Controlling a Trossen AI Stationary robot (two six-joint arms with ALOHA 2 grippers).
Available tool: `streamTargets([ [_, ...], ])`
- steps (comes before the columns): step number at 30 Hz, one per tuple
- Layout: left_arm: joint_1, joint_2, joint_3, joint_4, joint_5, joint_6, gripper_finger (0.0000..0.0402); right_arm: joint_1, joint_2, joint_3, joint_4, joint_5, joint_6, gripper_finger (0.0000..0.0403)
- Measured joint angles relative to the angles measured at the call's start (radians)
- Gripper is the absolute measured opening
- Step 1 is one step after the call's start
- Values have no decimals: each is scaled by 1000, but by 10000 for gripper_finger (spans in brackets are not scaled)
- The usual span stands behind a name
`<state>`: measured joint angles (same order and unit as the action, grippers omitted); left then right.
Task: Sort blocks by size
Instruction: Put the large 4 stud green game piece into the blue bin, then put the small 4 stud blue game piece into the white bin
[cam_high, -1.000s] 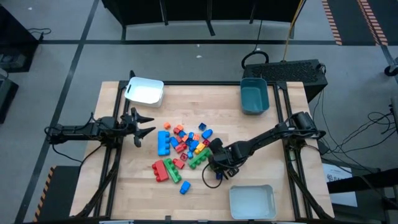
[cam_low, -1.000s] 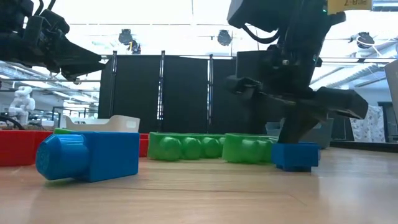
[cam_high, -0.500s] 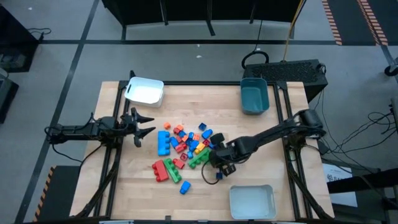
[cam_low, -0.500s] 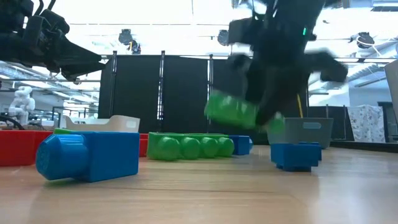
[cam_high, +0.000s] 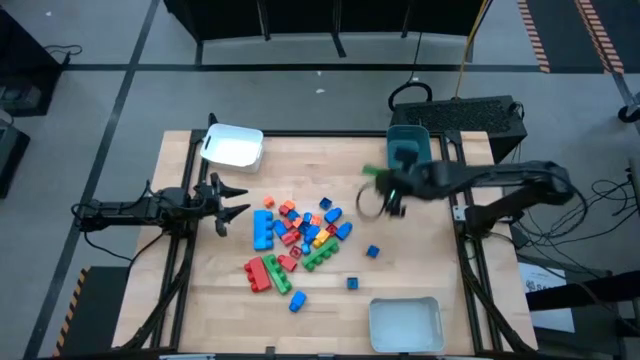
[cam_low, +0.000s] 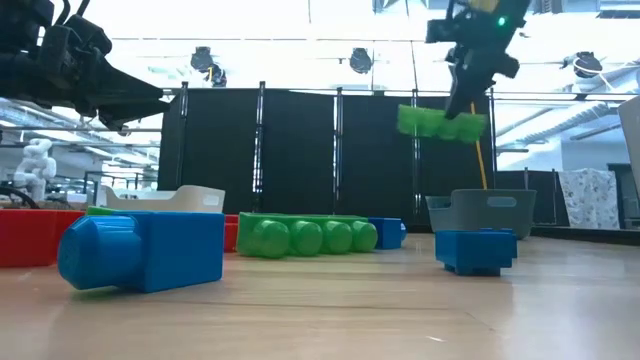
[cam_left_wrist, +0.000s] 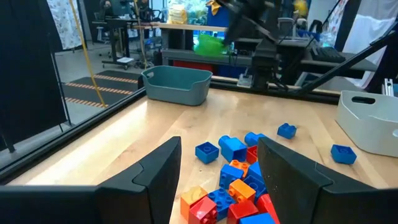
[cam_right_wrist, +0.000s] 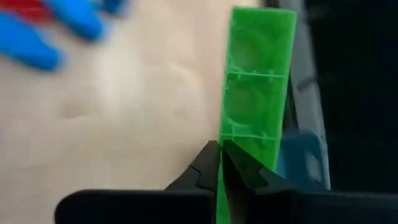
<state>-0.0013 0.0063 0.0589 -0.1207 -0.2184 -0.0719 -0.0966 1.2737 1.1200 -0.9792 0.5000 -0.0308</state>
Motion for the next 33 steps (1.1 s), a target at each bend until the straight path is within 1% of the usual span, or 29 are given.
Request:
streamTargets([
  [3,0,0,0,0,0,0,212,-124,-70,-29,37,-6,-77,1],
  [5,0,0,0,1,-2,0,212,-212,-95,-32,60,-19,-125,1],
  [7,0,0,0,2,-3,0,212,-292,-102,-37,70,-72,-153,0],
  [9,0,0,0,2,-4,0,212,-352,-98,-43,83,-157,-172,0],
  [11,0,0,0,2,-5,0,212,-397,-83,-60,118,-199,-192,0],
  [15,0,0,0,3,-19,0,212,-474,-36,-116,168,-196,-232,0],
  [19,0,0,0,4,-20,0,212,-533,9,-168,165,-193,-258,0],
  [23,0,0,0,4,-22,0,212,-553,30,-178,168,-194,-294,3],
  [25,0,0,0,4,-22,-1,212,-549,31,-178,172,-209,-308,13],
  [27,0,0,0,4,-24,-15,212,-550,28,-178,180,-243,-314,33],
  [33,0,0,0,4,-30,-28,212,-550,27,-174,178,-240,-343,121],
])
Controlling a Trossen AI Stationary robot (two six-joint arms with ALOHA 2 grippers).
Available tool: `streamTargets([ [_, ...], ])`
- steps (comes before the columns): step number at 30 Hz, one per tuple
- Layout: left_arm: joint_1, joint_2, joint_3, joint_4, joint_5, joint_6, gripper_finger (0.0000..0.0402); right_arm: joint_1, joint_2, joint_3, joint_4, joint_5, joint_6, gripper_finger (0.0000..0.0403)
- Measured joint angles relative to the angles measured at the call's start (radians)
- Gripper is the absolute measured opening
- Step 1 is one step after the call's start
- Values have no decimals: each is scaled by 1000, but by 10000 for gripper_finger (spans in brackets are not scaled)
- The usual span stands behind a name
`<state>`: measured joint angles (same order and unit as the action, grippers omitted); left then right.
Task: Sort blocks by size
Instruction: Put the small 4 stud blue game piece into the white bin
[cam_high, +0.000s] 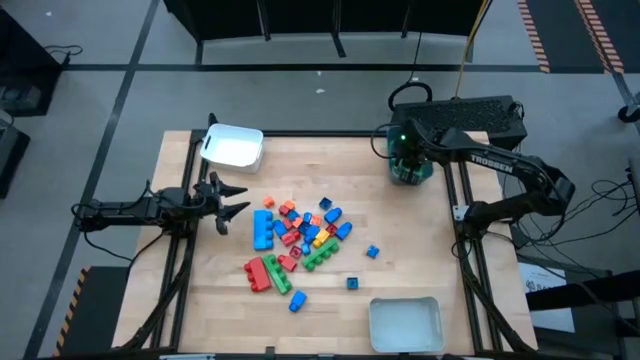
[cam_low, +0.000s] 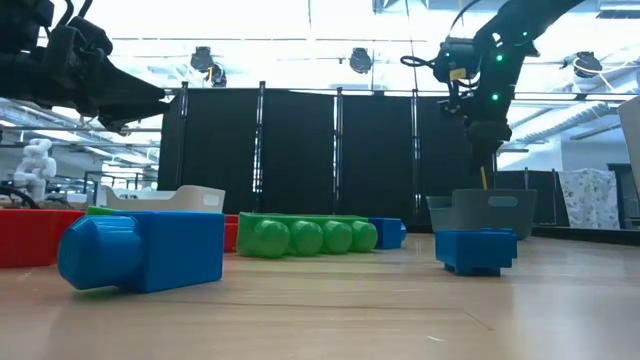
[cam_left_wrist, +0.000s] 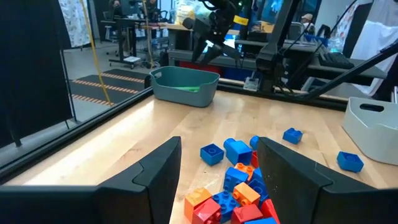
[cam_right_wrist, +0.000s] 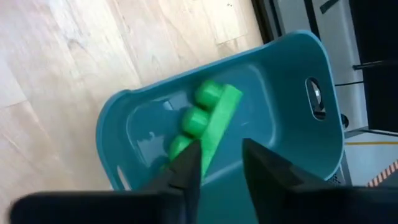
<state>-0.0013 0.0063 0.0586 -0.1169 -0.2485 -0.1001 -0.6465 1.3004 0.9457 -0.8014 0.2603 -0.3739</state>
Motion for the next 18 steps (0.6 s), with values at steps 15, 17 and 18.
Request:
streamTargets([
  [15,0,0,0,-1,-4,0,212,324,4,301,-62,-529,175,178],
  [17,0,0,0,-1,-4,0,212,420,20,265,-77,-475,244,175],
  [18,0,0,0,-1,-4,0,212,464,30,243,-84,-469,284,174],
])
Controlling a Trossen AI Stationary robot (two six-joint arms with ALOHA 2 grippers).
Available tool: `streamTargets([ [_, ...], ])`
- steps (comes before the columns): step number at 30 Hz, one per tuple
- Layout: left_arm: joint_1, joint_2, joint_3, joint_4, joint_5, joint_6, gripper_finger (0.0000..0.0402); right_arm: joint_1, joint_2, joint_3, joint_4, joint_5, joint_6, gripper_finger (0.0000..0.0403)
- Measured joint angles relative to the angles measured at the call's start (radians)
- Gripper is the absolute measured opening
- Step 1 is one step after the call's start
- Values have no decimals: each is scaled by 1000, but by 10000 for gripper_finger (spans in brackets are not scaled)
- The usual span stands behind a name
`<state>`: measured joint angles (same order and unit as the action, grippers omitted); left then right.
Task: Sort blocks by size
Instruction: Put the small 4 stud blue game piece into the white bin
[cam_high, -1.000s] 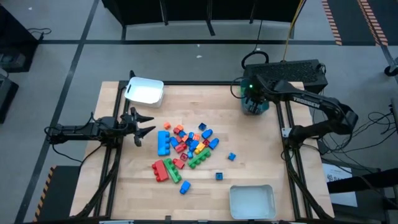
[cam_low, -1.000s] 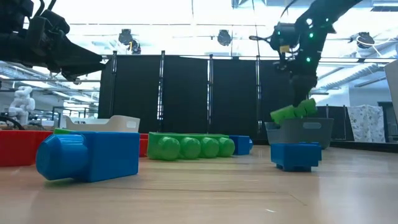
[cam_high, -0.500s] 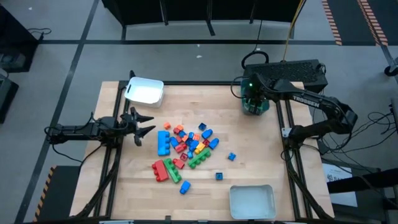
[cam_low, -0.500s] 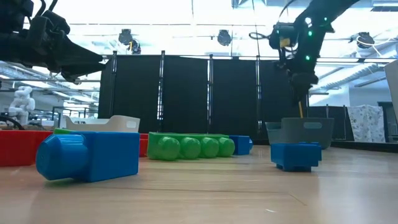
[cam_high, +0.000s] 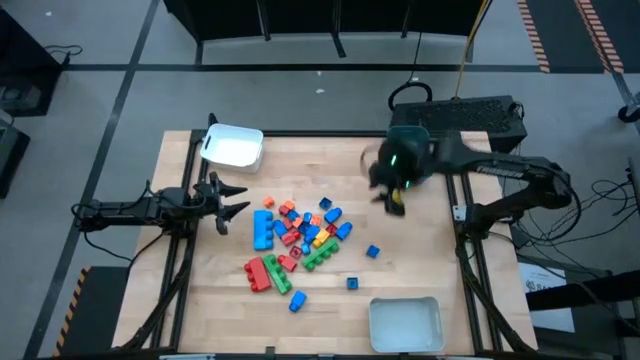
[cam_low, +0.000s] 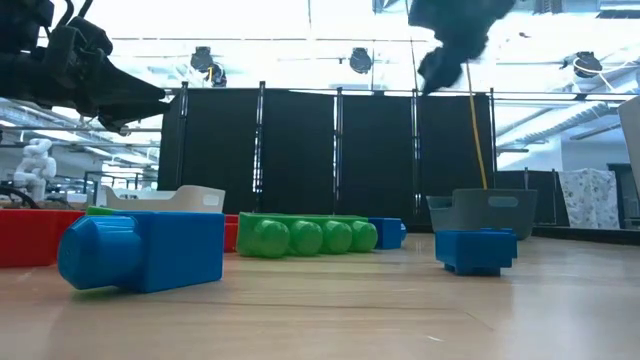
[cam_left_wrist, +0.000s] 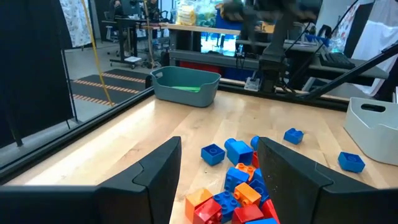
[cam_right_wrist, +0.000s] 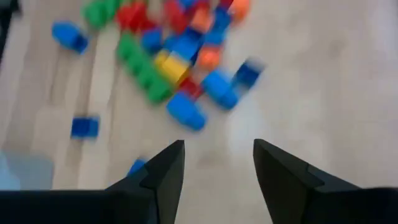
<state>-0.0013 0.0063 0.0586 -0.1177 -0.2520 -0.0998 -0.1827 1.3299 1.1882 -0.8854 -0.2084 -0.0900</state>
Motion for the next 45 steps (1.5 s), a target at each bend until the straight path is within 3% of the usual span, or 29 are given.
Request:
streamTargets([
  [6,0,0,0,0,0,0,212,187,62,-131,4,5,257,174],
  [11,0,5,0,0,0,0,212,283,132,-176,33,71,347,174],
  [16,0,25,0,-1,6,0,212,309,228,-176,133,78,473,180],
  [25,0,74,0,-1,11,0,212,321,407,-176,160,78,525,235],
  [31,0,101,0,-1,12,0,212,322,470,-171,188,85,546,243],
  [36,0,119,0,-1,12,0,212,324,488,-171,189,148,563,212],
  [41,0,125,0,-1,11,0,212,324,489,-172,189,184,551,115],
  [45,0,125,0,0,11,0,212,324,490,-173,189,206,529,110],
])
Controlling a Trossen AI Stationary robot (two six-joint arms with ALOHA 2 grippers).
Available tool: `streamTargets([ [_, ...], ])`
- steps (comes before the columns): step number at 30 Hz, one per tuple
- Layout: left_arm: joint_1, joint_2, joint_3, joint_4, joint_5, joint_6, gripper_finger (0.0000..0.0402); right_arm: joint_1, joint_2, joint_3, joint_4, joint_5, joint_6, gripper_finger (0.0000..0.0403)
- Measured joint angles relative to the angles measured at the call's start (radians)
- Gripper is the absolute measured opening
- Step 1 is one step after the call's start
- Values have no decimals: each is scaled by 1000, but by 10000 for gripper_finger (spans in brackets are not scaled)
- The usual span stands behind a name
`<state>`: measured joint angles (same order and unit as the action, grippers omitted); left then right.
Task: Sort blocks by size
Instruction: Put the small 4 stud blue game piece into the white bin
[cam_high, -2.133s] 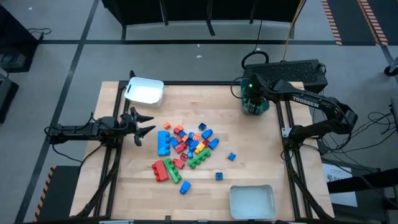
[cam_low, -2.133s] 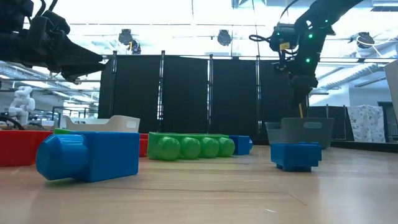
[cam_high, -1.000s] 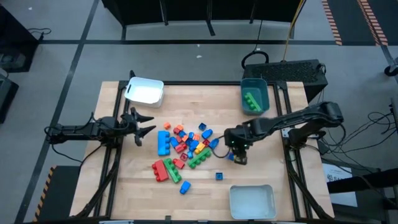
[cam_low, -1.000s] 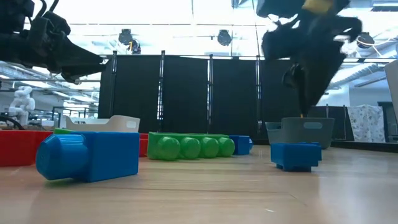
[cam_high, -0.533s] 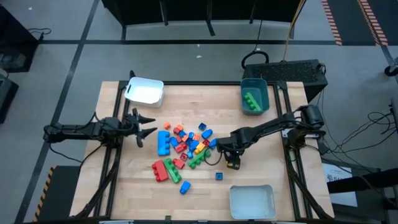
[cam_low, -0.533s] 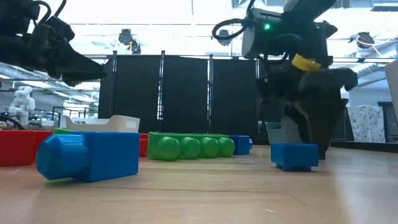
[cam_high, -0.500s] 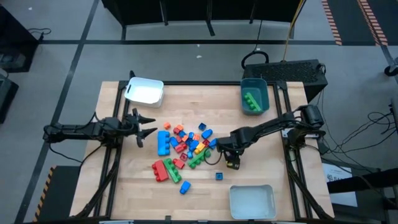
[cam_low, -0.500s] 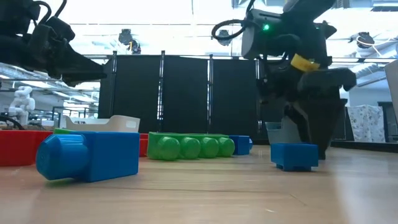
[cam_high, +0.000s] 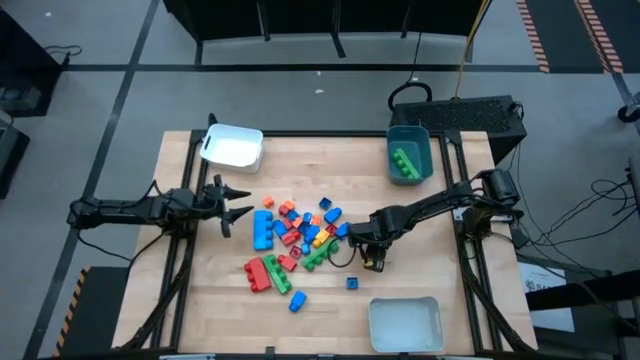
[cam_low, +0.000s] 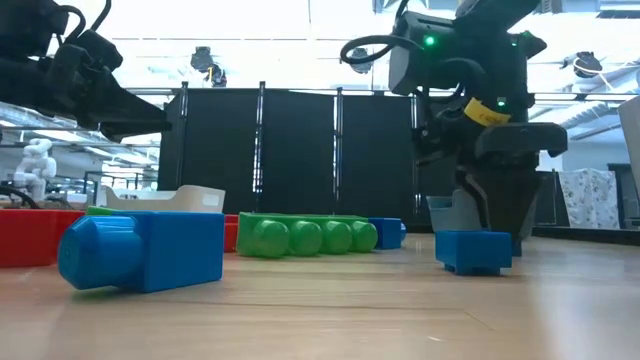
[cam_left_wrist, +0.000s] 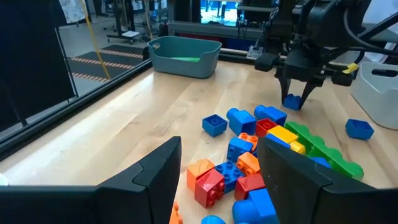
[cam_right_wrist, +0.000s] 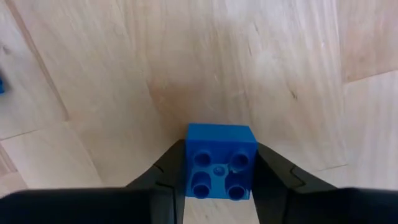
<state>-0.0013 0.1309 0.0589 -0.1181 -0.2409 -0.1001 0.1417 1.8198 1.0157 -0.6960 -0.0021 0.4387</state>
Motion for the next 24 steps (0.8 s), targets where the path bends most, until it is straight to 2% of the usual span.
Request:
streamTargets([
  [8,0,0,0,0,0,0,212,15,-14,44,-44,39,-53,110],
  [16,0,0,0,2,-2,-1,212,-5,-100,180,-23,277,-158,110],
  [19,0,0,0,2,-2,-3,212,-69,-91,257,78,354,-258,110],
  [24,0,0,0,3,-4,-27,212,-202,-40,336,381,344,-430,110],
])
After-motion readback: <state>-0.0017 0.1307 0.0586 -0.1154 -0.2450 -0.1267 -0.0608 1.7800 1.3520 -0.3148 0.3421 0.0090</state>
